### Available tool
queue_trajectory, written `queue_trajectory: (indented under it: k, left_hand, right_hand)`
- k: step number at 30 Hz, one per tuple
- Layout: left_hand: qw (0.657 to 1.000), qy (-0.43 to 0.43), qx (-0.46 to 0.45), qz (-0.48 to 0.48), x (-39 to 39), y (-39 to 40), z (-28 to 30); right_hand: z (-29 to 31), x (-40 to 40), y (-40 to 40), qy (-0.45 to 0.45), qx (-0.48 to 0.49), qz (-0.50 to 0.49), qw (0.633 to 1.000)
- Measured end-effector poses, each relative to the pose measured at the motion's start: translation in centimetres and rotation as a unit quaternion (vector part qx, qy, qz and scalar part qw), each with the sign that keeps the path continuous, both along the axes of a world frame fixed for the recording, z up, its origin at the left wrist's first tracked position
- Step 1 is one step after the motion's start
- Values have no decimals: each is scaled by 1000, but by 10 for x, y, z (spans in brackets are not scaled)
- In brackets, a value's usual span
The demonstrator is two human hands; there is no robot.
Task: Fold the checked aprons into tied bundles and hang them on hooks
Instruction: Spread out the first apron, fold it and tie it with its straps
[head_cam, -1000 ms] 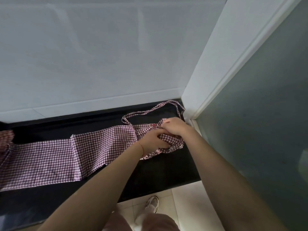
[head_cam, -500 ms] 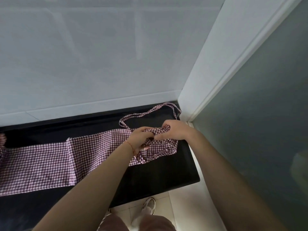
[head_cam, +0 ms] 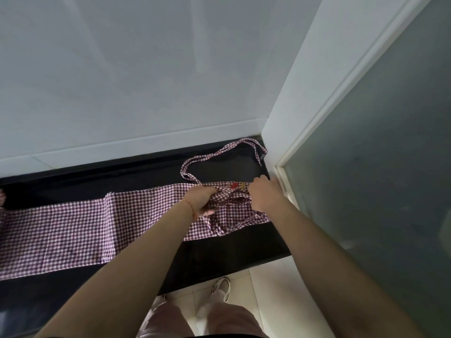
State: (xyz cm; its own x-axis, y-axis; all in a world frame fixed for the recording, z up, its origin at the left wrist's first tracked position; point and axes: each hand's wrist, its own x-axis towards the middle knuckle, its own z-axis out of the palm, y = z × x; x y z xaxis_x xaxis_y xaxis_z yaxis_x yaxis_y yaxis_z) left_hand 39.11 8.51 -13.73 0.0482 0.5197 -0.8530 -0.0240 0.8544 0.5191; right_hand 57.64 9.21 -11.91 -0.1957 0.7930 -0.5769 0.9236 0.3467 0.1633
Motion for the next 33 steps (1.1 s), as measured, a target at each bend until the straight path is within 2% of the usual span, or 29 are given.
queue_trajectory:
  k: [2, 4, 7, 9, 12, 16, 19, 21, 23, 24, 33]
  left_hand:
    - [999, 31, -9, -43, 0, -2, 7]
    - [991, 71, 32, -109, -2, -4, 12]
    - [942, 158, 132, -265, -4, -8, 14]
    - [912, 199, 145, -329, -5, -10, 14]
    - [890, 238, 152, -357, -8, -12, 16]
    - [816, 378, 209, -383, -8, -17, 8]
    - [800, 374, 306, -354, 0, -27, 0]
    - [749, 361, 335, -443, 6, -32, -1]
    - [682, 385, 319, -534, 12, -36, -3]
    - [661, 401, 312, -552, 14, -36, -5]
    - [604, 469, 346, -544, 20, -35, -9]
  right_hand:
    - [-4, -5, -6, 42, 15, -10, 999]
    - [-7, -10, -15, 75, 61, 4, 995]
    - [-17, -14, -28, 84, 122, 32, 989]
    - [-24, -15, -32, 75, 116, 22, 990]
    - [-29, -12, -33, 58, 104, -2, 993]
    - [-28, -8, -37, 49, 112, 12, 992]
    - [-26, -9, -37, 55, 110, 20, 992]
    - [-27, -9, -35, 62, 109, 9, 992]
    - [-28, -9, -34, 71, 98, -4, 993]
    - [-29, -9, -34, 74, 96, -6, 993]
    - [-44, -4, -43, 70, 121, 2, 990]
